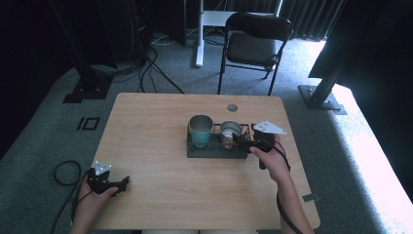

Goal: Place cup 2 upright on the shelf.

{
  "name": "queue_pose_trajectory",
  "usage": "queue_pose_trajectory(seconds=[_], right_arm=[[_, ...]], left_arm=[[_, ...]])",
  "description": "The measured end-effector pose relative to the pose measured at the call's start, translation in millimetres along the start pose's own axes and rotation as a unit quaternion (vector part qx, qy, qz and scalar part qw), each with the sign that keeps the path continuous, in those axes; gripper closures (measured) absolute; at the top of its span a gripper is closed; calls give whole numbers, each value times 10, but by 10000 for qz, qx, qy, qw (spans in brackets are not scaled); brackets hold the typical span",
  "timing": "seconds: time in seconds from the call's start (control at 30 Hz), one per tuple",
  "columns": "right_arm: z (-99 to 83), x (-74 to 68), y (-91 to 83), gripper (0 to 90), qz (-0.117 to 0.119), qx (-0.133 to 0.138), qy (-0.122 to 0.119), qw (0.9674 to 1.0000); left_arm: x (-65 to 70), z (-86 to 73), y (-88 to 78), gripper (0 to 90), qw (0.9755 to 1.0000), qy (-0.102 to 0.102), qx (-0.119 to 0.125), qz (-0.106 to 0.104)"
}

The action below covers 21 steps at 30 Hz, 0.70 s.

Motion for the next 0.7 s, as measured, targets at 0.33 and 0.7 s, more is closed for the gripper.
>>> queue_pose_trajectory(seconds=[0.33, 0.7], right_arm=[[-141, 185, -215, 117, -155, -31, 36, 9999], [-326, 336, -391, 117, -276, -128, 115, 9995]], left_arm=[[0, 0, 0, 24, 10000, 1, 1, 0], [0, 0, 0, 25, 10000, 1, 0, 0]])
Point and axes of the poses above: each handheld gripper's, and its own axes: y roughly forward along the jaws, z roughly out of its top, x roughly to its right, the point moved 4 cm from there along y, roughly forward along the jaws, and after that the axes turned 7 degrees about x, right-handed, at the moved point
